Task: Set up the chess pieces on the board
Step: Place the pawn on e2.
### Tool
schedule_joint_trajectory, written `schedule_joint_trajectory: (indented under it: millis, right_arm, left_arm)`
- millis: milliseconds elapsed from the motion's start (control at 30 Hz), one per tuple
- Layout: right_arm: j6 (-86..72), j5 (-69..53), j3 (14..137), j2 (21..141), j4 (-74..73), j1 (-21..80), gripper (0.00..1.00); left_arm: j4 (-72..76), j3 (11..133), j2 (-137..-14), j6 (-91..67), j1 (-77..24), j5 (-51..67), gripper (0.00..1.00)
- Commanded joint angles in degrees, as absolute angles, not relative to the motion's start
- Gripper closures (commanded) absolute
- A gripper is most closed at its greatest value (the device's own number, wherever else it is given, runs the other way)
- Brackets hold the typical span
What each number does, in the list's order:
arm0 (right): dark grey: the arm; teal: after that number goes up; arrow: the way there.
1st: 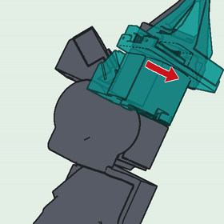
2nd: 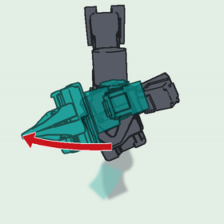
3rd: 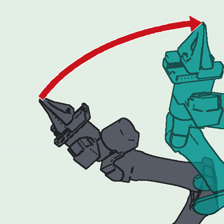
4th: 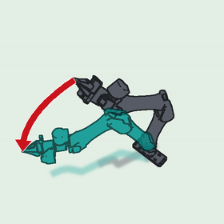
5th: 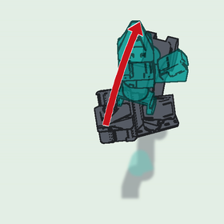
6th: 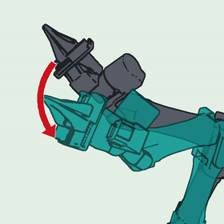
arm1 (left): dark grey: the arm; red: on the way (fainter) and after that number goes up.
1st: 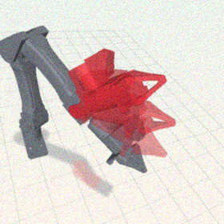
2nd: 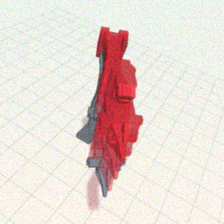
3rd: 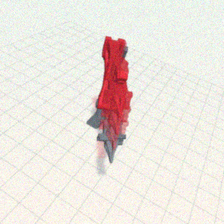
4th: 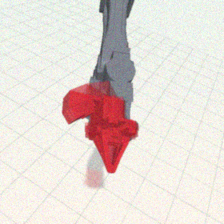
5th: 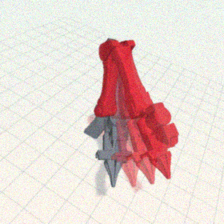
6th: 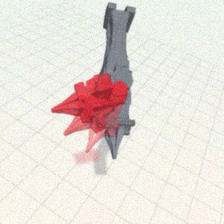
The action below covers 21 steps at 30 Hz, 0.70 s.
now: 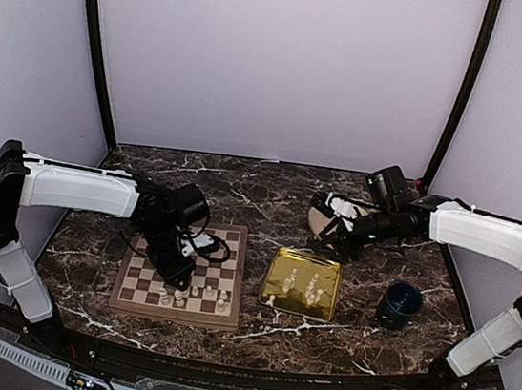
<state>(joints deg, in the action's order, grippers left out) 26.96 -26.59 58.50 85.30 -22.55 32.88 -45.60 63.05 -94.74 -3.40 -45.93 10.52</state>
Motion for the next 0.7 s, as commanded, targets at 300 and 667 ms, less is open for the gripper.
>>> schedule_joint_trajectory:
  millis: [300,667]
  right_arm:
    - [27.66,-27.11,60.08,86.04,-22.48,32.73,0.55]
    - [28.0,-25.31,65.25,85.84,-27.98,32.7,0.55]
  left_arm:
    - [-45.88,62.57,-94.8,-2.81,-46.32,10.28,0.7]
    - [-48.26,70.73,-89.42,-0.73,-46.32,3.26,0.66]
